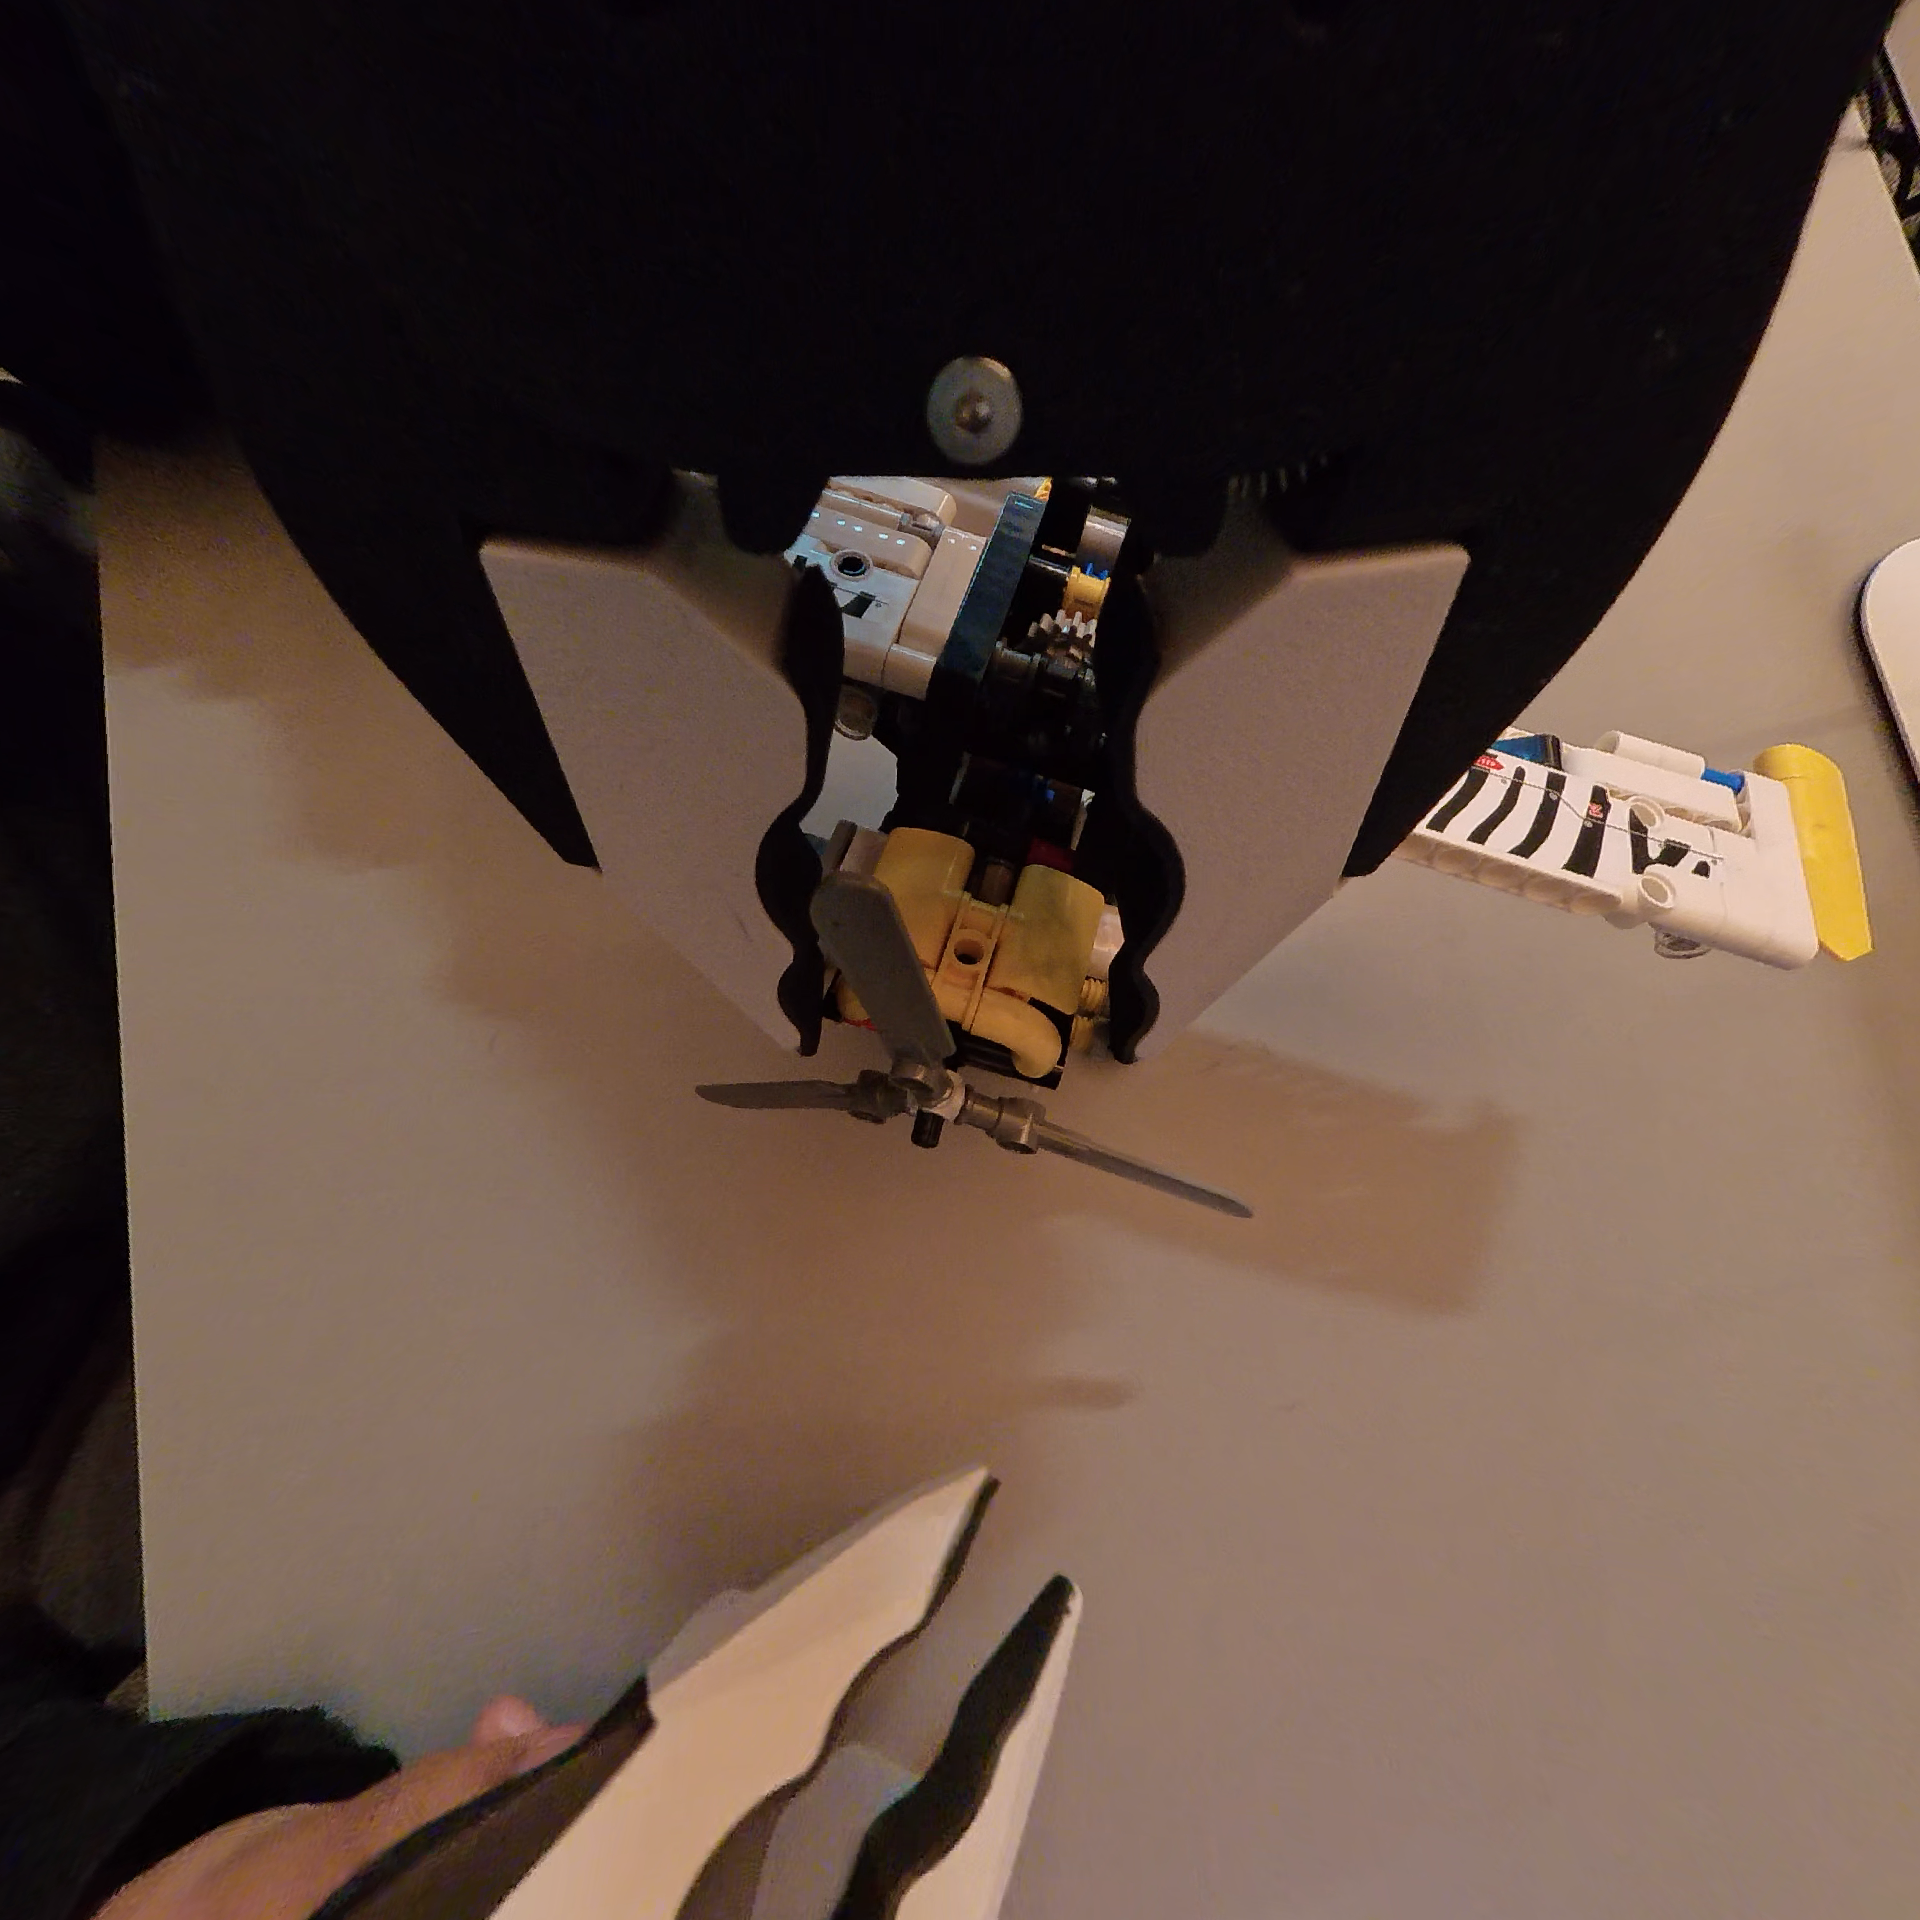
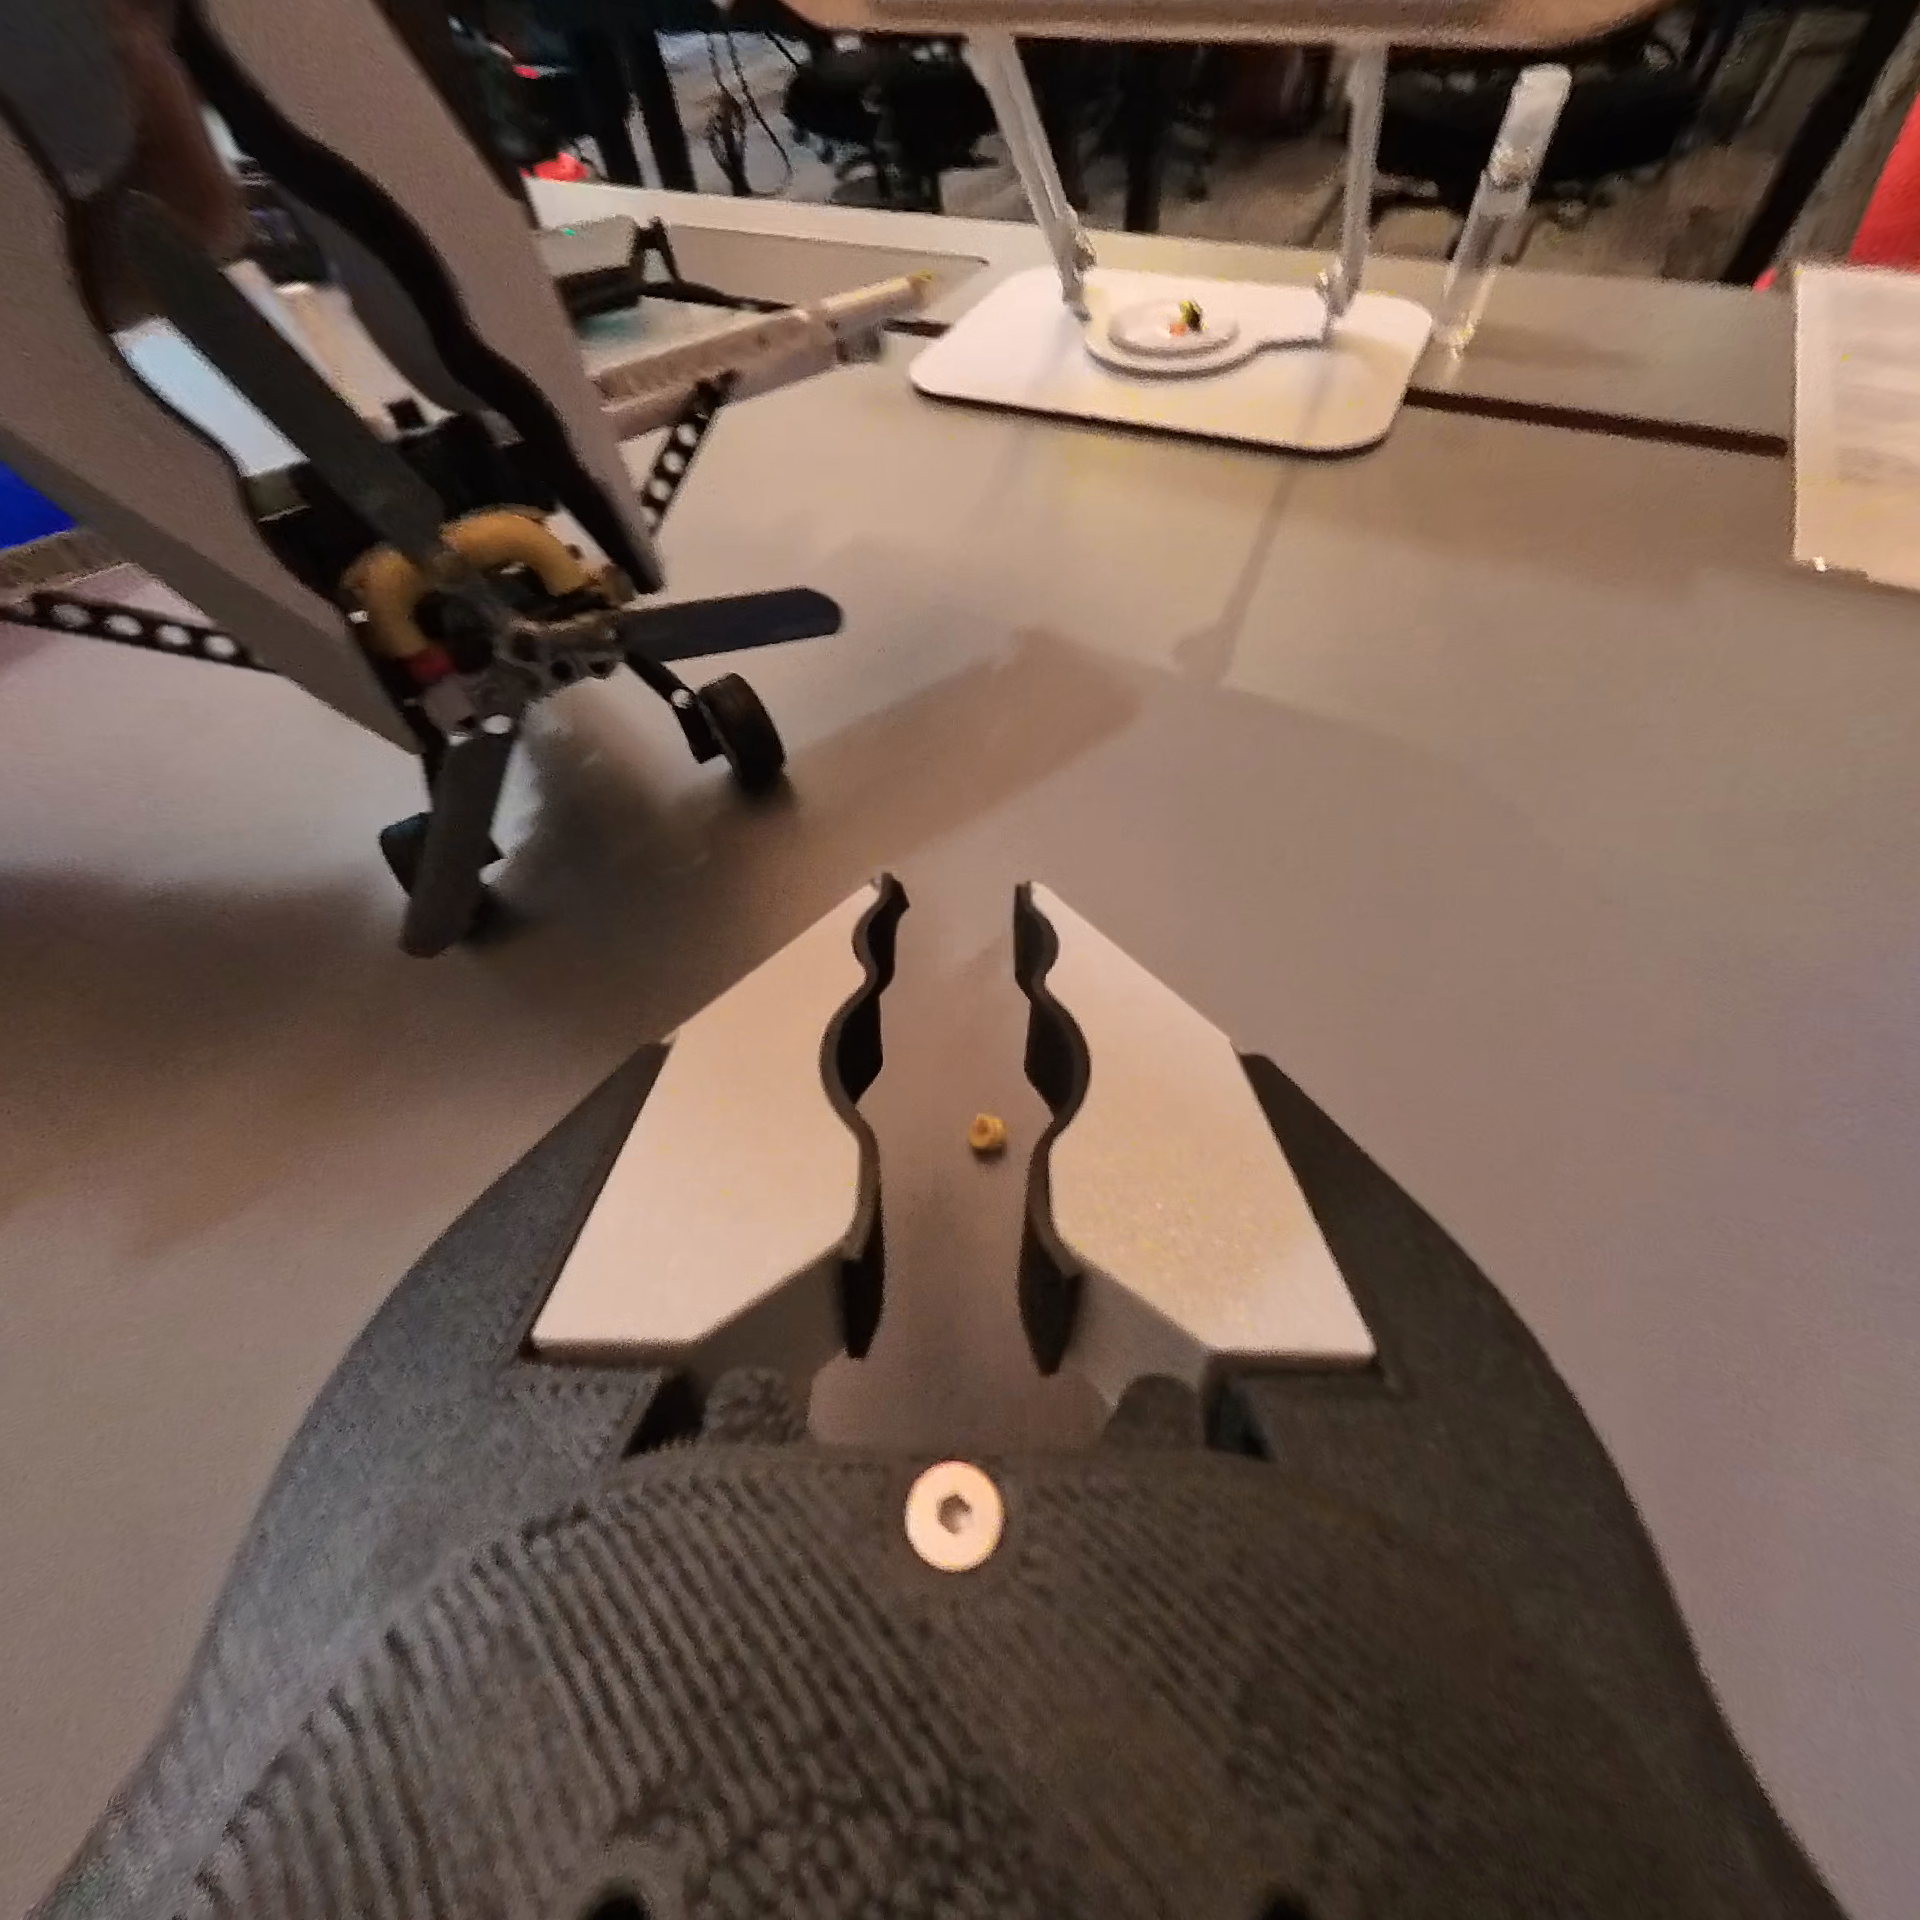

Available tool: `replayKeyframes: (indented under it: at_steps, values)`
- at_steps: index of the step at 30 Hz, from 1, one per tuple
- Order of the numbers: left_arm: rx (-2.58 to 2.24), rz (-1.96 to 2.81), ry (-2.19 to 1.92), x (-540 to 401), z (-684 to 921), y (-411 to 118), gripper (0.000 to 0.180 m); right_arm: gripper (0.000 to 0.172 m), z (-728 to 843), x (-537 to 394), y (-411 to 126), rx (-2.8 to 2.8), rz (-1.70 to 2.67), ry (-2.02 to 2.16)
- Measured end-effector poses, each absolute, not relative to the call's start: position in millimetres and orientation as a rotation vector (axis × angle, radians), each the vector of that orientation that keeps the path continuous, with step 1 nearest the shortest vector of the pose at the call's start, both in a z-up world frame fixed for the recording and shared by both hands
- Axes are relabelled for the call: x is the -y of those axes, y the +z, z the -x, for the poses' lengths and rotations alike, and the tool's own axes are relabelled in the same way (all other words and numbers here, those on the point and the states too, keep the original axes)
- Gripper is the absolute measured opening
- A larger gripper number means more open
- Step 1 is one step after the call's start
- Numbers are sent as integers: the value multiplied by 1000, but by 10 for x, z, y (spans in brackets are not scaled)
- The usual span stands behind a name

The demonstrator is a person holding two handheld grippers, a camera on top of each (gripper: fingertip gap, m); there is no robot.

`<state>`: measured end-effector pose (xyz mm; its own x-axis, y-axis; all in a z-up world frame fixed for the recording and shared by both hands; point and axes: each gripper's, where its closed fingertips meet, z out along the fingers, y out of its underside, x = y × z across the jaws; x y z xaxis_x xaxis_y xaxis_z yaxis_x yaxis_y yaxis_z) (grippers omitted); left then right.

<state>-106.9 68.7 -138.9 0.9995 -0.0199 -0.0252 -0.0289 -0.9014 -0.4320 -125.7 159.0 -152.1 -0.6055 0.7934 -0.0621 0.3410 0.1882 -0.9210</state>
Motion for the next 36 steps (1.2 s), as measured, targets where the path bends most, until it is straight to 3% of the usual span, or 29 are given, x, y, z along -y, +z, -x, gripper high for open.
replayKeyframes:
  at_steps: [8,13,22,36]
  values:
    - [-39,2697,36,-685,1068,-1392,54,20,1206,-2001,-1872,2222,1159,1187]
    - [-41,2698,38,-690,1067,-1393,54,16,1116,-1957,-1797,2249,1112,1298]
    - [-43,2699,40,-694,1067,-1394,54,12,1056,-1909,-2032,2377,1015,1067]
    - [-51,2701,46,-715,1060,-1396,54,5,1182,-1655,-1988,2376,895,1069]
